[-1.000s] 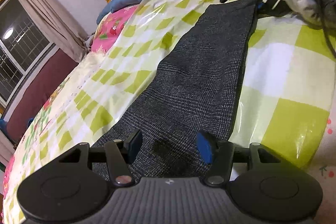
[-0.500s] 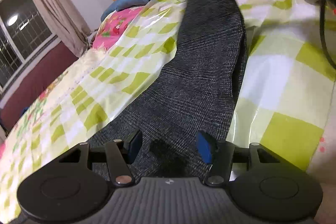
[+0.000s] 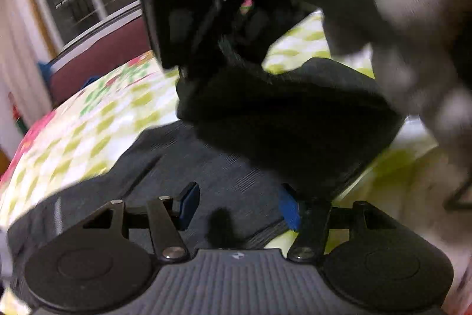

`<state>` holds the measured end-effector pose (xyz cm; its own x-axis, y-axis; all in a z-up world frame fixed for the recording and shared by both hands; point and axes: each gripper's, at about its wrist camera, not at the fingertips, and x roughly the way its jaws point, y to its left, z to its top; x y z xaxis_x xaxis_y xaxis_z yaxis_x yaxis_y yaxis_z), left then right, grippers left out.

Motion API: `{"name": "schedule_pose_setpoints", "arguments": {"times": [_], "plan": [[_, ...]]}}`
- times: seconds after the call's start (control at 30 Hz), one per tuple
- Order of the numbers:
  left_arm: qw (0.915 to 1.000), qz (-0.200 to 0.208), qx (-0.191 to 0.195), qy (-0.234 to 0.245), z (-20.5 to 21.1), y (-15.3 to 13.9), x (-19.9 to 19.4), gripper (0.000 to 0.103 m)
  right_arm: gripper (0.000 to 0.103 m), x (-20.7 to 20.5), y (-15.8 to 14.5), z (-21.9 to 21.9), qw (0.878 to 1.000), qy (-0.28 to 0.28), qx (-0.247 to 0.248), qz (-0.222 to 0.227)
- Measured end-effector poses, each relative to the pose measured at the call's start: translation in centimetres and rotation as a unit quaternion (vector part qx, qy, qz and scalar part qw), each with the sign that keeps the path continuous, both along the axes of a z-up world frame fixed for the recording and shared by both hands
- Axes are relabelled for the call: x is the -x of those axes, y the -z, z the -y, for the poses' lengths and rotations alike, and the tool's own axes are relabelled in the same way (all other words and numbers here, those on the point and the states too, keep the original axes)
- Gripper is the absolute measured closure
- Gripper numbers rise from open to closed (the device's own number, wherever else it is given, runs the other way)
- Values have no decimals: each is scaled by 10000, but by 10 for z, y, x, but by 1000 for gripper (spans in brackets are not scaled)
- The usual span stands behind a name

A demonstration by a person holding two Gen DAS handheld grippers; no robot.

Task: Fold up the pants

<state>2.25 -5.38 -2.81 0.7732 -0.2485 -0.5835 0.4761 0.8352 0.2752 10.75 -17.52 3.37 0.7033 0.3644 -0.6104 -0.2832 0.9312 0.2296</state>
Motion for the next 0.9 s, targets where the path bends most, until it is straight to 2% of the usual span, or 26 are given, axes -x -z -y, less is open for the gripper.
{"name": "schedule_pose_setpoints", "arguments": {"times": [0.07,0.2,0.33,0.47,0.57,0.6,0.67,0.73,0.9], "plan": [[9998,13,100,-167,-16,2,0,30,95,8,1,-19,9999,-88,80,-42],[9975,222,384,-553,-45,-2,-2,30,95,-1,-7,-33,9998,48,160,-80],[9930,421,620,-916,-75,-9,-8,30,95,-9,-28,-47,9994,106,259,200],[9872,224,720,-1408,-108,-5,-19,30,95,-28,-43,-79,9985,24,134,524],[9821,5,771,-1716,-129,-2,-26,27,95,-32,-36,-124,9948,-471,593,676],[9804,-113,814,-1790,-135,2,-28,26,95,-32,-29,-143,9899,-787,940,707],[9791,-162,920,-1804,-144,4,-30,22,95,-26,-9,-177,9722,-1475,1639,785],[9809,-4,699,-1817,-143,10,-25,16,94,-27,5,-196,9618,-2019,1777,511],[9803,-39,718,-1837,-150,10,-24,14,93,-30,14,-206,9543,-2177,1982,510]]}}
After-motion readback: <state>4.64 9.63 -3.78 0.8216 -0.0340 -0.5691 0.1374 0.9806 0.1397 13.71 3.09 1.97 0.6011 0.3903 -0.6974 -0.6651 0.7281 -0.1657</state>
